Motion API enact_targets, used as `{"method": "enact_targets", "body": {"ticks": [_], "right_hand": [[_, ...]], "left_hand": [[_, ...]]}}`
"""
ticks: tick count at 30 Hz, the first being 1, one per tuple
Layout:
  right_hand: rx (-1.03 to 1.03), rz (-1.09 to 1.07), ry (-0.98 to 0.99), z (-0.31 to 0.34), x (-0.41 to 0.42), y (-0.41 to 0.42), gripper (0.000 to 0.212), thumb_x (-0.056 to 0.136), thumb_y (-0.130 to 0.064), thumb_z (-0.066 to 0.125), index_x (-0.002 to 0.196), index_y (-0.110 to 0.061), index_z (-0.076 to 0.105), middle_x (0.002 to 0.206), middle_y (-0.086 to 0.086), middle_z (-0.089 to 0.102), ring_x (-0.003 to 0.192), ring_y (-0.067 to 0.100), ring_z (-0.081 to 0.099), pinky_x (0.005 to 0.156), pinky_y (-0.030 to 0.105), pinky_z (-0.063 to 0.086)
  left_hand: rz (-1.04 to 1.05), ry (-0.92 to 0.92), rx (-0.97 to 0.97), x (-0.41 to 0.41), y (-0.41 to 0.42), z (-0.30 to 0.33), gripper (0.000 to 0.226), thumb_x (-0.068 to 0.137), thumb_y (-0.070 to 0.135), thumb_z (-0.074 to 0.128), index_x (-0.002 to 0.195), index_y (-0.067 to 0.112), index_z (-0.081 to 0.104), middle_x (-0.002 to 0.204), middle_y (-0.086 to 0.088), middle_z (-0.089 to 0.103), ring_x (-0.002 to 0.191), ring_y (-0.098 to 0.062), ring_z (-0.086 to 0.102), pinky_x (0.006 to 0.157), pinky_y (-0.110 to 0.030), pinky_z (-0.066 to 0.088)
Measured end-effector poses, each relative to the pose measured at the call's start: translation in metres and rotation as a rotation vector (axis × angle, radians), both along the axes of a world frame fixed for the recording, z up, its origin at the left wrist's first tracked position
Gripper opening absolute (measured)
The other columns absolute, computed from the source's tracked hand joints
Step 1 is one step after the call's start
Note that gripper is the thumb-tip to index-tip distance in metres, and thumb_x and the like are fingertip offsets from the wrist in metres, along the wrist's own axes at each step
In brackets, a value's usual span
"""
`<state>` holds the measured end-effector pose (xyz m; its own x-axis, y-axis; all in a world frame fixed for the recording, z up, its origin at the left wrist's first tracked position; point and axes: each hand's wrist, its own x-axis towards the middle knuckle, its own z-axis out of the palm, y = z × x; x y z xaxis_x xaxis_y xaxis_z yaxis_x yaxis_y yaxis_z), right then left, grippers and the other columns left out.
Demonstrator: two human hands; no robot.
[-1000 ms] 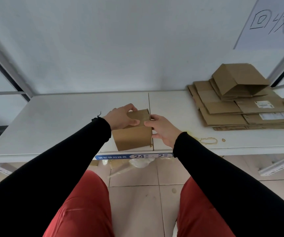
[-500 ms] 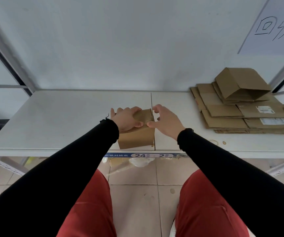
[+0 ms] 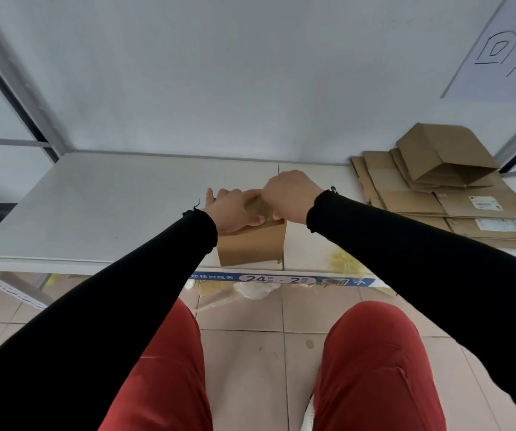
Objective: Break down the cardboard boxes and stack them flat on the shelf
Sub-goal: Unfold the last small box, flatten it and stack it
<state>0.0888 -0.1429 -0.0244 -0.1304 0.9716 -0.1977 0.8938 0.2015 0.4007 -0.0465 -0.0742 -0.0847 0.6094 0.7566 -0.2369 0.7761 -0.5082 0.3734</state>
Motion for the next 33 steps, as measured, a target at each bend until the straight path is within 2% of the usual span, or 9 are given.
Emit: {"method": "enact_targets", "body": {"ticks": [7, 13, 15, 18, 20, 22, 24, 29, 33], "right_hand": [[0.210, 0.215, 0.161, -0.036, 0.034, -0.018, 0.015, 0.103, -0.012, 0.047, 0.104, -0.012, 0.061, 0.101, 0.003, 0.058, 0.093, 0.023, 0.057, 0.063, 0.034, 0.040], [0.300, -0.356, 1.099, -0.060, 0.040, -0.026, 0.023, 0.099, -0.026, 0.051, 0.086, -0.010, 0.061, 0.085, 0.002, 0.063, 0.080, 0.022, 0.059, 0.071, 0.035, 0.046], [0.252, -0.340, 1.017, -0.055, 0.040, -0.026, 0.022, 0.099, -0.026, 0.049, 0.089, -0.011, 0.060, 0.083, -0.002, 0.061, 0.078, 0.019, 0.057, 0.071, 0.033, 0.043], [0.235, -0.185, 0.693, -0.043, 0.038, -0.021, 0.027, 0.096, -0.039, 0.054, 0.088, -0.014, 0.059, 0.084, -0.001, 0.056, 0.076, 0.018, 0.053, 0.068, 0.033, 0.041], [0.217, -0.134, 0.523, -0.036, 0.034, -0.015, 0.023, 0.094, -0.034, 0.058, 0.089, -0.012, 0.060, 0.092, 0.002, 0.056, 0.083, 0.021, 0.054, 0.071, 0.034, 0.042], [0.214, -0.186, 0.547, -0.037, 0.031, -0.012, 0.016, 0.094, -0.025, 0.057, 0.087, -0.011, 0.061, 0.093, 0.004, 0.059, 0.085, 0.024, 0.057, 0.072, 0.035, 0.042], [0.262, -0.353, 0.839, -0.044, 0.031, -0.013, 0.018, 0.093, -0.024, 0.060, 0.082, -0.011, 0.061, 0.087, 0.001, 0.063, 0.081, 0.021, 0.058, 0.072, 0.034, 0.044], [0.307, -0.922, 2.082, -0.068, 0.030, -0.035, 0.014, 0.098, -0.016, 0.063, 0.086, -0.010, 0.057, 0.084, 0.005, 0.065, 0.079, 0.019, 0.062, 0.079, 0.034, 0.058], [0.351, -1.104, 2.436, -0.085, 0.025, -0.042, 0.008, 0.103, -0.019, 0.058, 0.099, -0.012, 0.057, 0.092, 0.004, 0.067, 0.089, 0.017, 0.065, 0.094, 0.033, 0.055]], "left_hand": [[-0.005, -0.031, 0.015, 0.000, 0.000, -0.005, 0.071, 0.093, 0.061, 0.052, 0.155, 0.045, 0.023, 0.146, -0.002, 0.047, 0.144, -0.033, 0.024, 0.119, -0.059, -0.010], [-0.009, 0.001, 0.036, -0.001, 0.000, -0.006, 0.074, 0.092, 0.064, 0.049, 0.157, 0.043, 0.019, 0.152, -0.003, 0.042, 0.146, -0.033, 0.022, 0.119, -0.058, -0.010], [-0.014, 0.013, 0.042, 0.001, -0.002, -0.005, 0.075, 0.092, 0.064, 0.048, 0.157, 0.043, 0.018, 0.152, -0.003, 0.042, 0.146, -0.033, 0.022, 0.119, -0.059, -0.010], [-0.017, 0.028, 0.041, 0.000, -0.004, -0.003, 0.076, 0.092, 0.065, 0.047, 0.158, 0.042, 0.017, 0.153, -0.004, 0.041, 0.147, -0.033, 0.021, 0.119, -0.058, -0.010], [-0.017, 0.036, 0.040, 0.000, -0.005, -0.002, 0.077, 0.092, 0.066, 0.046, 0.158, 0.042, 0.015, 0.155, -0.004, 0.038, 0.148, -0.033, 0.019, 0.119, -0.058, -0.011], [-0.017, 0.041, 0.039, -0.001, -0.006, -0.002, 0.080, 0.090, 0.070, 0.044, 0.158, 0.042, 0.011, 0.159, -0.003, 0.033, 0.150, -0.032, 0.014, 0.120, -0.058, -0.011], [-0.010, 0.032, 0.021, -0.003, -0.007, -0.002, 0.091, 0.083, 0.081, 0.040, 0.158, 0.042, 0.008, 0.163, -0.001, 0.027, 0.153, -0.029, 0.008, 0.120, -0.057, -0.012], [-0.008, 0.040, 0.063, 0.000, -0.013, -0.003, 0.108, 0.072, 0.093, 0.041, 0.159, 0.039, 0.006, 0.162, -0.002, 0.027, 0.152, -0.029, 0.010, 0.120, -0.058, -0.010], [0.008, 0.069, 0.139, 0.005, -0.019, -0.004, 0.110, 0.072, 0.094, 0.037, 0.159, 0.035, 0.008, 0.161, -0.005, 0.030, 0.152, -0.031, 0.013, 0.118, -0.060, -0.012]]}}
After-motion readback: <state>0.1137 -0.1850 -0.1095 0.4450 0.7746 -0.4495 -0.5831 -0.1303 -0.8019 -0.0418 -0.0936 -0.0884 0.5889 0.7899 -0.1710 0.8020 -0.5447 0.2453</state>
